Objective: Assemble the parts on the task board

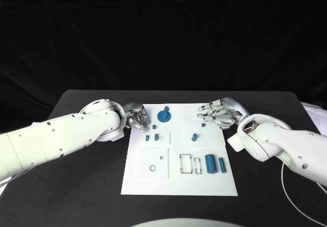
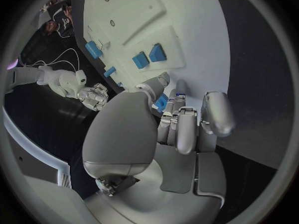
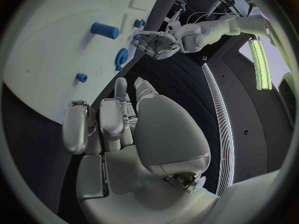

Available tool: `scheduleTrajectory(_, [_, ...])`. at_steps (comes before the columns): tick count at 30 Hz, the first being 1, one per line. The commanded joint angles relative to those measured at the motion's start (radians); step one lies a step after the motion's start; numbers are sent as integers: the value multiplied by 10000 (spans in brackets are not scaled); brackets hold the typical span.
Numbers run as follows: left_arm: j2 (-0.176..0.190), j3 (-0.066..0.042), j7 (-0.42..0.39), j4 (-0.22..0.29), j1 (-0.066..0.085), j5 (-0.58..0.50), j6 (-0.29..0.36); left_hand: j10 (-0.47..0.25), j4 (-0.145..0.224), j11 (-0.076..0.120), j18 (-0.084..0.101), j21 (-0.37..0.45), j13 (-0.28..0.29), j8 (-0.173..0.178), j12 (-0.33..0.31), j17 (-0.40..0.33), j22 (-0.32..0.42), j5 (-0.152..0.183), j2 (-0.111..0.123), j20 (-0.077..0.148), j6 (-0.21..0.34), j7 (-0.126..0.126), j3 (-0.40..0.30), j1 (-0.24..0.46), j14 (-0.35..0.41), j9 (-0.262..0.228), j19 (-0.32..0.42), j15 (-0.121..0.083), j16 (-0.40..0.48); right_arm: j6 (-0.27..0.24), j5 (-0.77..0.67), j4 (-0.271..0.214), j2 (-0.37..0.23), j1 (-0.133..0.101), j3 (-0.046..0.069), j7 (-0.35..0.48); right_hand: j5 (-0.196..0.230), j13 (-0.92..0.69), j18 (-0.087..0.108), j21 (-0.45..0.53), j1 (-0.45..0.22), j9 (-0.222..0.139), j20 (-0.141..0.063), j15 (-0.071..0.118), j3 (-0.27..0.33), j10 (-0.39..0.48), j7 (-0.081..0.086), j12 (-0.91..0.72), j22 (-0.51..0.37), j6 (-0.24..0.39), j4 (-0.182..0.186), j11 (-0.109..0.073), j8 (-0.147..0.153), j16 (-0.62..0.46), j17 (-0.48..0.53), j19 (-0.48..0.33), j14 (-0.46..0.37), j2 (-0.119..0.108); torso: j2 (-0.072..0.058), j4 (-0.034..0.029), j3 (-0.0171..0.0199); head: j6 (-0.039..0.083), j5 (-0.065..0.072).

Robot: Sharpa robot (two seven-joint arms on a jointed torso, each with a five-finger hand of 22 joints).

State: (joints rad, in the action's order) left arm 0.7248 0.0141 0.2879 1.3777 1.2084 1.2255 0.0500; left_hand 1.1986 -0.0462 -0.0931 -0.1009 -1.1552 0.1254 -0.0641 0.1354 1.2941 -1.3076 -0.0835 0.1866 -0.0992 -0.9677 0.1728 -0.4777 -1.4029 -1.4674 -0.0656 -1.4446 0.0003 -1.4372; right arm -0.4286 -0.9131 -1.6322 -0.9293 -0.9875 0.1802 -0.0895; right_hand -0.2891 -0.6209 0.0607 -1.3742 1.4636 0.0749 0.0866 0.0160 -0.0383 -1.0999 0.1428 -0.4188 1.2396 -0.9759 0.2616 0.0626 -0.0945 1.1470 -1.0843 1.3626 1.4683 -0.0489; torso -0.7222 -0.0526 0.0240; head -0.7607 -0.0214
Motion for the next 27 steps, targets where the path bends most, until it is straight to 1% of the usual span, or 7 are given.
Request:
scheduleTrajectory(1, [175,-5,-470,48,10,-682,758,-142,116,-4,73,363,-28,-172,-106,-228,155,-55,-75,-71,-350,-36,-201,-248,-283,-66,105,68,177,208,-870,111,-85,-28,7,95,205,537,135,-71,317,30,46,-6,-207,59,82,492,135,-248,-135,27,-80,-8,3,140,121,-23,9,-5,-4,55,5])
scheduleTrajectory(3, [378,-14,-730,150,45,-1263,993,-25,227,64,14,619,0,-368,-35,-435,297,-43,-143,-52,-739,-127,-349,-406,-202,-127,208,30,292,571,-1379,185,-180,-73,9,192,307,893,86,-213,562,56,37,2,-365,44,58,812,361,-448,-267,24,-154,134,-138,283,191,-63,9,-14,-5,79,8])
scheduleTrajectory(6, [747,-18,-1296,355,110,-2538,1487,96,284,123,-44,895,39,-436,54,-589,450,-39,-158,-18,-906,-175,-414,-436,-144,-130,313,-12,374,1122,-2355,303,-289,-214,12,233,-160,1802,40,-360,870,80,40,-1,-764,-173,15,1650,584,-855,-403,18,-243,224,-197,403,241,-195,19,21,1,118,24])
scheduleTrajectory(9, [1030,-11,-2205,520,136,-4525,2014,-83,316,71,-354,2630,17,-405,33,-2159,1464,-35,-175,-11,-926,-142,-511,-407,499,-76,1018,8,1356,1414,-3378,337,-347,-316,16,111,-45,2708,33,-382,972,33,90,-19,-1250,-633,16,2449,612,-1047,-505,31,-161,200,-138,385,222,-408,39,22,-1,157,80])
scheduleTrajectory(15, [1517,133,-4733,1183,138,-10718,2488,-114,130,79,-658,4603,99,-404,317,-3738,2618,-7,-292,-54,-979,-123,-312,-43,1250,-35,1879,37,2448,2031,-6147,125,-384,-411,31,-608,730,3235,41,-375,800,19,114,-55,-1342,-617,-95,2905,603,-1212,-469,50,-107,192,-97,368,230,-667,62,-13,-21,221,309])
scheduleTrajectory(21, [1775,181,-5848,1755,90,-12795,2363,-16,-20,146,-692,4919,223,-408,626,-3896,2826,9,-306,-44,-965,-185,95,245,1324,-31,1955,0,2527,2354,-7847,-147,-281,-410,33,-1176,1016,3596,93,-234,647,-1,147,-89,-1327,-534,-141,3165,384,-1264,-367,87,-24,-36,175,224,175,-840,45,-3,-14,264,412])
scheduleTrajectory(27, [1878,199,-6233,2090,69,-13454,2287,-18,-38,162,-708,5100,288,-409,784,-3986,2949,7,-320,-29,-953,-195,284,292,1357,-28,1971,-15,2559,2556,-8895,-338,-79,-366,30,-1582,1251,4063,138,-84,681,-28,172,-120,-1483,-429,-195,3410,183,-1286,-319,105,137,-253,419,100,136,-905,27,25,-12,270,414])
